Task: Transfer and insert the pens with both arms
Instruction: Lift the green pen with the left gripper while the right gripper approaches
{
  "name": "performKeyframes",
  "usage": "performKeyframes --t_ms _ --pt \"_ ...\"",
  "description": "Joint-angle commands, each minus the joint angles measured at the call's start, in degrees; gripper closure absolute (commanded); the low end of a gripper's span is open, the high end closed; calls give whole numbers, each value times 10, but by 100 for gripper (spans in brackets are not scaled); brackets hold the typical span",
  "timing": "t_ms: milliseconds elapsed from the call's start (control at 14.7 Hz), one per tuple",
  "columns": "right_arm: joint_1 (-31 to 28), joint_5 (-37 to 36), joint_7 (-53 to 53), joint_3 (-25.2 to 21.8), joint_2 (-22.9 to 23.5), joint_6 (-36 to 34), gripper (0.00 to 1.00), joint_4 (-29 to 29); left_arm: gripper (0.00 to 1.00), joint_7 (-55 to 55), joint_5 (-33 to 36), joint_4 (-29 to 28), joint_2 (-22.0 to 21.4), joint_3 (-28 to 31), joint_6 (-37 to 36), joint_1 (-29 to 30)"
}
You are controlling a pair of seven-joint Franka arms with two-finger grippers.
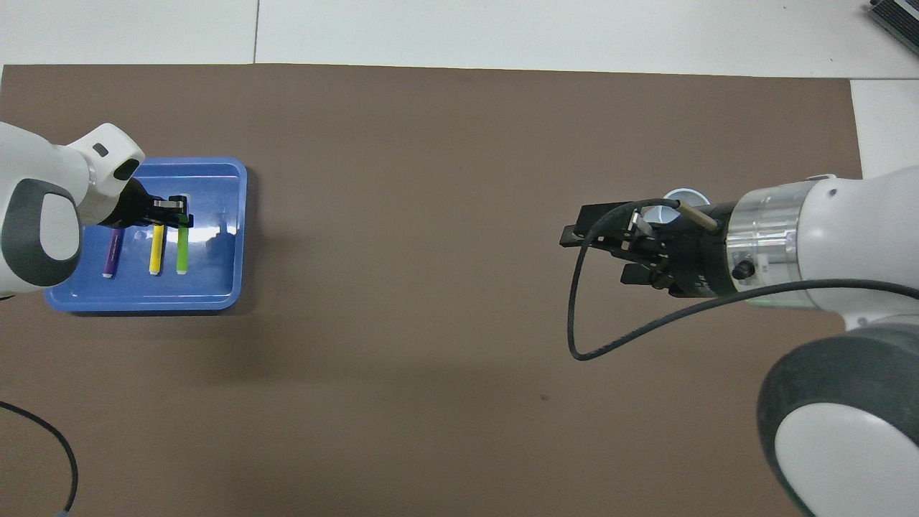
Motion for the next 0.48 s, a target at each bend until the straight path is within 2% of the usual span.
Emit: performKeyframes --t_ms 0,273,409 --pt "16 17 16 -1 -1 23 0 -19 100 -115 -9 1 -12 0 -57 -5" --pt "40 21 26 -1 11 46 0 -19 100 -266 -40 0 -32 -7 -91 -48" --pt "58 23 33 -1 21 51 0 -19 100 -305 -75 -1 -37 -9 -97 -60"
